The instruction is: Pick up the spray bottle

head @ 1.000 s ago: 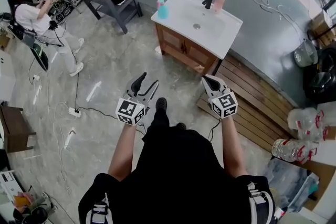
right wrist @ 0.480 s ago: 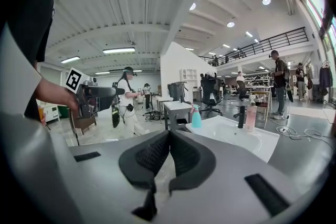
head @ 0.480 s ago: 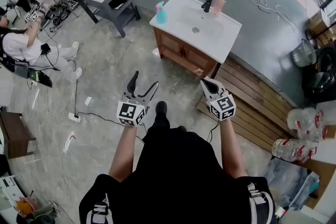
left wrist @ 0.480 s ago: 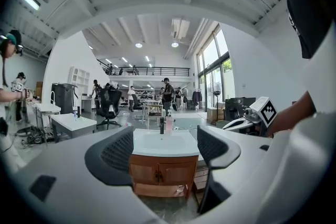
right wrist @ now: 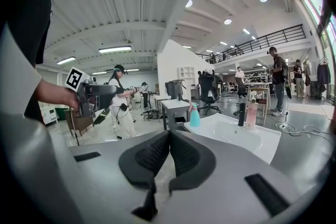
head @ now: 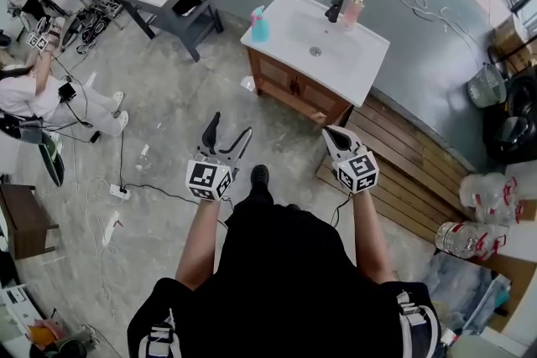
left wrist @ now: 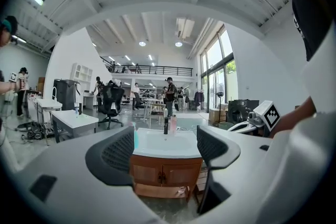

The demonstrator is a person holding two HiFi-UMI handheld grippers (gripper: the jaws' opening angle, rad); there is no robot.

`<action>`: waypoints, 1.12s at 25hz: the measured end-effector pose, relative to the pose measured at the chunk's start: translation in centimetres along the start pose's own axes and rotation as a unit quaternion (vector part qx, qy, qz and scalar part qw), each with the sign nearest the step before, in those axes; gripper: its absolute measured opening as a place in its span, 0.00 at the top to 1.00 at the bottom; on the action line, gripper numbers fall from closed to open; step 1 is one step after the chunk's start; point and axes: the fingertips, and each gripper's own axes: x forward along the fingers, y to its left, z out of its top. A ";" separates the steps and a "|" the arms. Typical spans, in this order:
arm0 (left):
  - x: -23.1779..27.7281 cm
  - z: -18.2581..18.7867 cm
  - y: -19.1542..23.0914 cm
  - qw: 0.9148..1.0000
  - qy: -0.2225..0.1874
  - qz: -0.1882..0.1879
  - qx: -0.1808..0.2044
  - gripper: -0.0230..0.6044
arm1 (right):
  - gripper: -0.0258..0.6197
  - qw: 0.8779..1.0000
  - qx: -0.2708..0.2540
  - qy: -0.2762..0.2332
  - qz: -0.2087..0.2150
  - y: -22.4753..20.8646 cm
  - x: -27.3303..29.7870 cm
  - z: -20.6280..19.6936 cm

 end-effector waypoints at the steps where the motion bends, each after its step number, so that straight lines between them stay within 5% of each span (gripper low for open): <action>1: 0.4 0.0 0.7 1.000 0.002 -0.001 -0.002 0.40 | 0.94 1.000 0.000 0.001 0.000 -0.1 0.7 0.2; 28: 13.1 0.2 16.9 0.995 0.036 -0.088 0.007 0.41 | 0.93 0.995 0.054 0.010 -0.086 -4.1 16.3 3.2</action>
